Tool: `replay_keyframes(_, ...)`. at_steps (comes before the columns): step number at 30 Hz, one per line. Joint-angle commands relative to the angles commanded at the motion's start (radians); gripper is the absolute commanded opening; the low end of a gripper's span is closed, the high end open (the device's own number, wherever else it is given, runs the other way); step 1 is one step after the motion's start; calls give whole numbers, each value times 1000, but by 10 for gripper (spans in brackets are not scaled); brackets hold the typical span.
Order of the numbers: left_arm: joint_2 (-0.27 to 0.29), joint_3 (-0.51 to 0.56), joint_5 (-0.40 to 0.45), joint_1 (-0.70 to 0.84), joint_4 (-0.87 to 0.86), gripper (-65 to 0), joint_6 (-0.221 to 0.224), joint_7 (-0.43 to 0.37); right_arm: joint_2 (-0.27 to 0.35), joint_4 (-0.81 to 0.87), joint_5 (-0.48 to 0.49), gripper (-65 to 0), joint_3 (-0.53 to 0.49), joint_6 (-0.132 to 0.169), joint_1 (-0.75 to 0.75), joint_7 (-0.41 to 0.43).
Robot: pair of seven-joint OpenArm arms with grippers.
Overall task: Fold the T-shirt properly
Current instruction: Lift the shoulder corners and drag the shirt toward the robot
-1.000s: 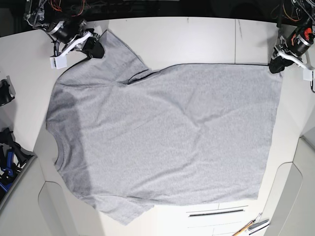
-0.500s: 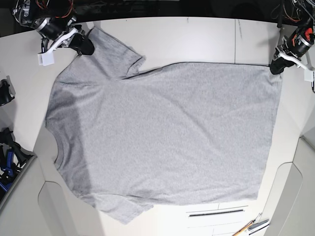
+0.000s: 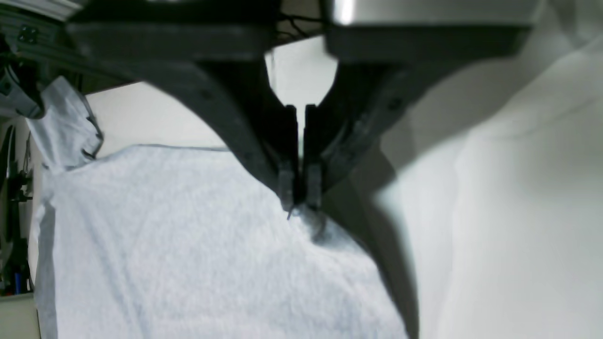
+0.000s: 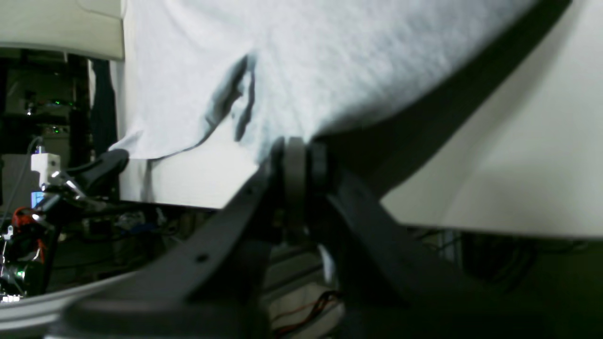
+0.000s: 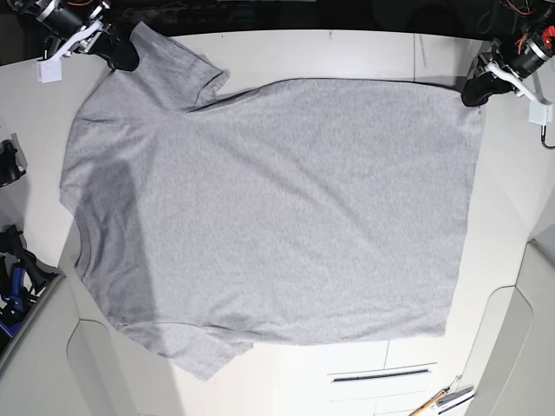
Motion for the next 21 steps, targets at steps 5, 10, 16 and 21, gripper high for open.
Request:
replay_keyframes(5,0,0,-121,-1,5,-650,0,72,0,0,57,-650,60,2,-45,-9)
replay_keyframes(10,0,0,-143,0,45,-650,0,77,0,2,94,-650,68,10,-48,-28)
replay_keyframes(16,0,0,-109,-27,51,-650,0,50,0,35,130,-650,68,10,0,-27)
replay_keyframes(21,0,0,-13,-89,49,-650,0,-7,42,39,85,-650,68,10,92,-17)
